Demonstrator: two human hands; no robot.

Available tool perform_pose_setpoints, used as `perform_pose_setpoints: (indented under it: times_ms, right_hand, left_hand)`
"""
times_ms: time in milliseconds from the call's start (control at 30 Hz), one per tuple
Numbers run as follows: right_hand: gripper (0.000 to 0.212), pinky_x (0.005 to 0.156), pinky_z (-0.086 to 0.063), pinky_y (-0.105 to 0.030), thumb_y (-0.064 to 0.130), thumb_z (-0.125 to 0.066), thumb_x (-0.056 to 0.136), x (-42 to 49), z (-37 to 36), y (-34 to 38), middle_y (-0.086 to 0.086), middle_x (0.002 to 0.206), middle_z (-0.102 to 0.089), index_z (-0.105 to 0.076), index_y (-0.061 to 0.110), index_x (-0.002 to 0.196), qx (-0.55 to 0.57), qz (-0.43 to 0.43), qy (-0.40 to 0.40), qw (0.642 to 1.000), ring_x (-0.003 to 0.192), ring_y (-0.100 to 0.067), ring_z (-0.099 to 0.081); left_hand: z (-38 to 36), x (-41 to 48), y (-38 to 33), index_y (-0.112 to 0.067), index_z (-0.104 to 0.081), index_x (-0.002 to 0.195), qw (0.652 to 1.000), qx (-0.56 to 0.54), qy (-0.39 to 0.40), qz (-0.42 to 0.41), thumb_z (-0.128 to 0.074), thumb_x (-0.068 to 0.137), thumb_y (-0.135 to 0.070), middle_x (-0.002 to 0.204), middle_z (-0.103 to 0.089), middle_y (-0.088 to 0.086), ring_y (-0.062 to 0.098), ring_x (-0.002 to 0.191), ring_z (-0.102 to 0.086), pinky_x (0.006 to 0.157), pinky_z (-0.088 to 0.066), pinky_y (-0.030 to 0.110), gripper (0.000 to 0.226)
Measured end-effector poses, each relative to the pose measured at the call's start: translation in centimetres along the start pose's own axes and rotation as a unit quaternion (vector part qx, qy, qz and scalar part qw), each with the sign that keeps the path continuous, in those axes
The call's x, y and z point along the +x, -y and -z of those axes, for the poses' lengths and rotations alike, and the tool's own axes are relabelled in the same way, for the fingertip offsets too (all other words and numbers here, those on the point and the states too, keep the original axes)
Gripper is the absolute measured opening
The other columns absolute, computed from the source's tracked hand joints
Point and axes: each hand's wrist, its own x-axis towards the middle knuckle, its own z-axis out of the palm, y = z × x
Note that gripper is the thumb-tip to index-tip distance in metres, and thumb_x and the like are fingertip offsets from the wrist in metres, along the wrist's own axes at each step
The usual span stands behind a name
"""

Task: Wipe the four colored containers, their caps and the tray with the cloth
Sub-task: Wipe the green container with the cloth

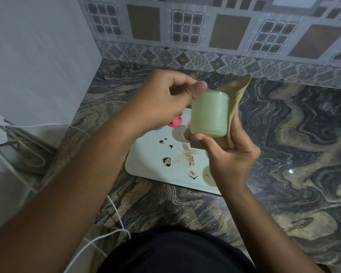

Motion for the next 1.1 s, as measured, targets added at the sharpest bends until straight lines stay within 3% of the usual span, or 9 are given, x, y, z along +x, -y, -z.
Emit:
perform_pose_setpoints:
  times_ms: [67,200,300,433,600,700,800,967,1100]
  right_hand:
    - [0.098,0.072,-0.065,-0.032,0.023,-0.095,0.068,0.3,0.1,0.3,0.007,0.111,-0.076,-0.042,0.003,0.148,0.006,-0.014,-0.003,1.0,0.087,-0.009,-0.074]
    - [0.091,0.088,-0.062,-0.052,0.044,-0.089,0.074,0.8,0.3,0.1,-0.029,0.13,-0.066,-0.052,0.0,0.145,-0.103,0.055,0.052,0.992,0.105,-0.044,-0.073]
    - [0.089,0.107,-0.052,-0.036,0.034,-0.09,0.071,1.1,0.4,-0.3,-0.033,0.134,-0.059,-0.052,-0.016,0.135,-0.235,0.177,0.077,0.953,0.124,-0.036,-0.063]
    - [0.093,0.091,-0.059,-0.054,0.04,-0.089,0.075,1.0,0.5,-0.2,-0.034,0.134,-0.062,-0.049,-0.011,0.142,-0.157,0.112,0.079,0.978,0.111,-0.042,-0.07]
    - [0.092,0.067,-0.066,-0.036,0.04,-0.089,0.075,0.7,0.0,1.1,-0.032,0.134,-0.062,-0.046,0.004,0.148,-0.002,-0.006,0.056,0.998,0.088,-0.03,-0.076]
    - [0.091,0.084,-0.064,-0.046,0.043,-0.086,0.079,1.0,0.0,1.0,-0.035,0.134,-0.061,-0.047,-0.003,0.147,-0.072,0.052,0.078,0.993,0.105,-0.041,-0.073]
    - [0.088,0.114,-0.047,-0.032,0.036,-0.086,0.077,1.2,0.4,0.8,-0.027,0.141,-0.053,-0.05,-0.019,0.136,-0.197,0.172,0.073,0.963,0.131,-0.036,-0.057]
    - [0.089,0.092,-0.058,-0.062,0.045,-0.084,0.081,0.8,0.6,0.0,-0.031,0.137,-0.061,-0.046,-0.002,0.146,-0.142,0.133,0.061,0.979,0.12,-0.051,-0.064]
    - [0.084,0.105,-0.054,-0.054,0.043,-0.08,0.086,1.3,0.0,0.7,-0.03,0.142,-0.057,-0.043,-0.005,0.144,-0.157,0.145,0.057,0.975,0.131,-0.046,-0.058]
  left_hand:
    - [0.4,-0.1,0.3,-0.02,-0.075,0.098,0.999,-0.027,0.009,0.019,-0.066,0.095,-0.025,0.097,-0.076,0.002,0.016,0.093,-0.074,0.072,-0.061,0.055,0.011]
    - [0.9,0.0,0.1,-0.026,-0.072,0.081,1.0,0.01,0.002,0.0,-0.073,0.088,-0.027,0.08,-0.069,-0.009,0.019,0.078,-0.064,0.072,-0.063,0.046,0.007]
    - [0.4,-0.1,-0.8,-0.019,-0.074,0.083,0.996,0.083,-0.005,-0.034,-0.076,0.087,-0.027,0.08,-0.073,-0.008,0.02,0.075,-0.068,0.067,-0.058,0.031,0.009]
    - [0.8,-0.2,-0.9,-0.022,-0.077,0.099,0.999,0.035,-0.009,-0.03,-0.073,0.088,-0.034,0.094,-0.077,-0.006,0.014,0.088,-0.073,0.075,-0.062,0.035,0.017]
    - [1.4,-0.3,0.3,-0.02,-0.075,0.094,0.999,-0.035,0.009,0.022,-0.07,0.09,-0.019,0.093,-0.076,-0.002,0.014,0.094,-0.073,0.071,-0.063,0.037,0.007]
    - [1.0,0.0,0.1,-0.025,-0.073,0.082,1.0,0.007,-0.015,-0.002,-0.075,0.087,-0.024,0.08,-0.072,-0.003,0.028,0.081,-0.071,0.067,-0.062,0.043,0.006]
    - [0.3,-0.1,-0.5,-0.019,-0.075,0.084,0.997,0.041,-0.031,-0.049,-0.078,0.085,-0.028,0.078,-0.074,0.0,0.028,0.074,-0.071,0.067,-0.059,0.043,0.009]
    - [0.5,-0.3,-0.6,-0.021,-0.076,0.101,0.999,-0.007,-0.034,-0.029,-0.077,0.078,-0.042,0.084,-0.075,-0.006,0.029,0.079,-0.073,0.07,-0.062,0.045,0.03]
    - [0.4,0.0,0.2,-0.026,-0.075,0.09,0.999,-0.04,-0.028,0.004,-0.072,0.089,-0.027,0.09,-0.077,-0.003,0.02,0.088,-0.073,0.076,-0.063,0.039,0.004]
